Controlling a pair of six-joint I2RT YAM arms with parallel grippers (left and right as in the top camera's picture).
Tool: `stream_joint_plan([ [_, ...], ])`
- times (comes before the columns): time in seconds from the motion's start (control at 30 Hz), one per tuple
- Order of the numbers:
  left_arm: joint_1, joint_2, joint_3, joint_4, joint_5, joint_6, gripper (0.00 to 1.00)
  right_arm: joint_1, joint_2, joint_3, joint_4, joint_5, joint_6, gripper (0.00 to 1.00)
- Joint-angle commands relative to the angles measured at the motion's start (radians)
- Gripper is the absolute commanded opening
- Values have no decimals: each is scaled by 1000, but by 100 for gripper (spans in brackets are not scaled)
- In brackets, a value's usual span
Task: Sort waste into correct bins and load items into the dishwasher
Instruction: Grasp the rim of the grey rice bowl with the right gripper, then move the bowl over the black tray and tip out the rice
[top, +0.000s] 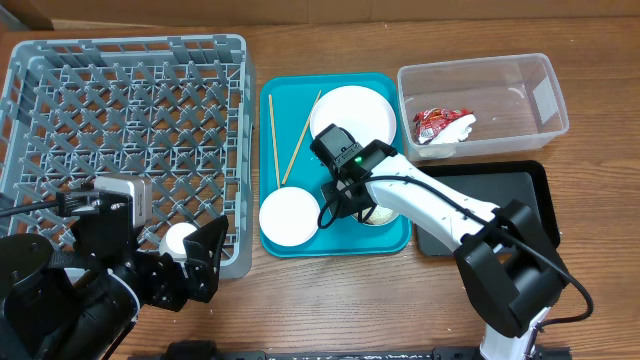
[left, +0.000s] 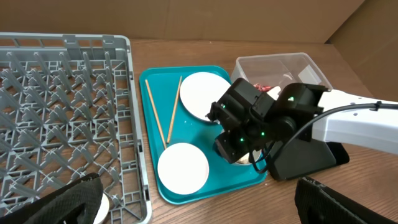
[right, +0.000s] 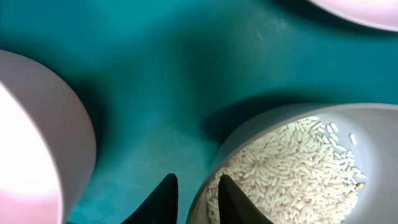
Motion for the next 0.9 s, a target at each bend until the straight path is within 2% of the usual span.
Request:
stream_joint_plan([
  [0.0, -6, 2, 9, 1, 11, 18, 100, -5, 11, -17, 2, 1, 42, 15],
  [0.1, -6, 2, 9, 0, 11, 18, 100, -5, 11, -16, -14, 1, 45, 4],
  [0.13, -6, 2, 9, 0, 11, 18, 100, -5, 9, -14, -24, 0, 54, 4],
  [0.37, -6, 2, 9, 0, 11, 18, 100, -5, -101, -7, -55, -56, 86, 4],
  [0.57, -6, 2, 9, 0, 11, 18, 100, -17, -352, -6, -75, -56, 151, 4],
  [0.8, -6, 2, 9, 0, 11, 18, 100, -170, -599, -7, -214, -145, 146, 4],
  [0.87, -6, 2, 9, 0, 11, 18, 100, -248, -634, -13, -265, -200, 92, 4],
])
